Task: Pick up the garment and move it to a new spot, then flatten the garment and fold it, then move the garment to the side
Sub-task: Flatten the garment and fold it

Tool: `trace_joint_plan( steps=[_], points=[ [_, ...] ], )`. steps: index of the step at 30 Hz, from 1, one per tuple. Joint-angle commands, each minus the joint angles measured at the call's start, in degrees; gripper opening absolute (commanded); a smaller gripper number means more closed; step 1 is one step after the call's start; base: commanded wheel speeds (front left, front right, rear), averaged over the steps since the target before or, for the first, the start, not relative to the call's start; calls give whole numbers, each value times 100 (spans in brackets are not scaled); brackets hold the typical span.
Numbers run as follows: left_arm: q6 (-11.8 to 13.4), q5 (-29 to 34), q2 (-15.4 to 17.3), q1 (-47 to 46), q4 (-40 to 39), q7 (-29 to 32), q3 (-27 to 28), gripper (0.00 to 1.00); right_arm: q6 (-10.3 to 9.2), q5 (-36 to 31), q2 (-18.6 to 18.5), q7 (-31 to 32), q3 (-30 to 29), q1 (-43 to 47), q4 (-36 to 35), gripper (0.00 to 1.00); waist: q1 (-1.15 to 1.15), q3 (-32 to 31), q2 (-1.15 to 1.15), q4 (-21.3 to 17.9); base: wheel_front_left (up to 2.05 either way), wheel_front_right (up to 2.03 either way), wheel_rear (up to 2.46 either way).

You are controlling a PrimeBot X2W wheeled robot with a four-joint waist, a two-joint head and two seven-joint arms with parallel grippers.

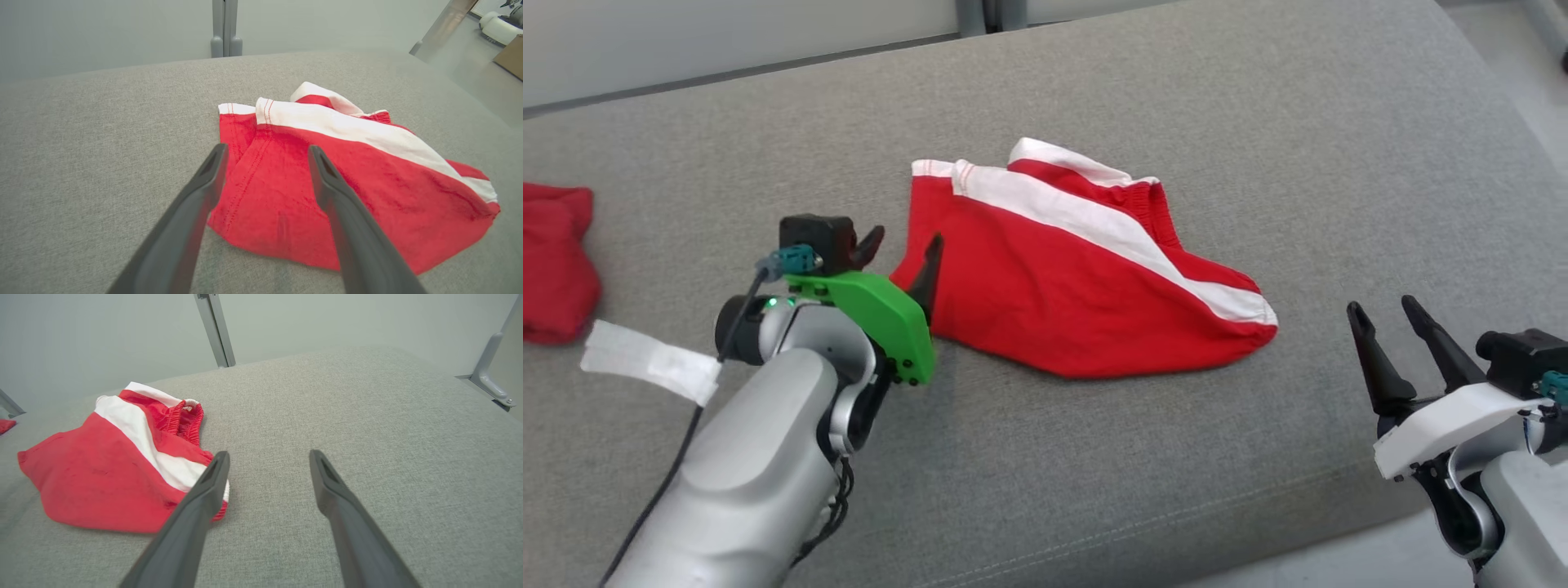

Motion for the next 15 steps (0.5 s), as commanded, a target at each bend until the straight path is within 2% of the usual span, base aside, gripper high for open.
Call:
trace_joint_plan(
  steps=[1,7,15],
  points=[
    [-59,-35,42,-214,194,49,43,100,-4,-20,29,-26,37,-11,-95,100,0,342,0,-485,0,0,0],
    [-356,-126,-7,-819,1040,215,109,100,-4,24,139,-26,129,-74,-386,100,0,649,0,-853,0,0,0],
    [-542,-182,-61,-1419,1840,49,234,100,-4,-83,278,-26,200,-141,-578,100,0,954,0,-1139,0,0,0]
  ],
)
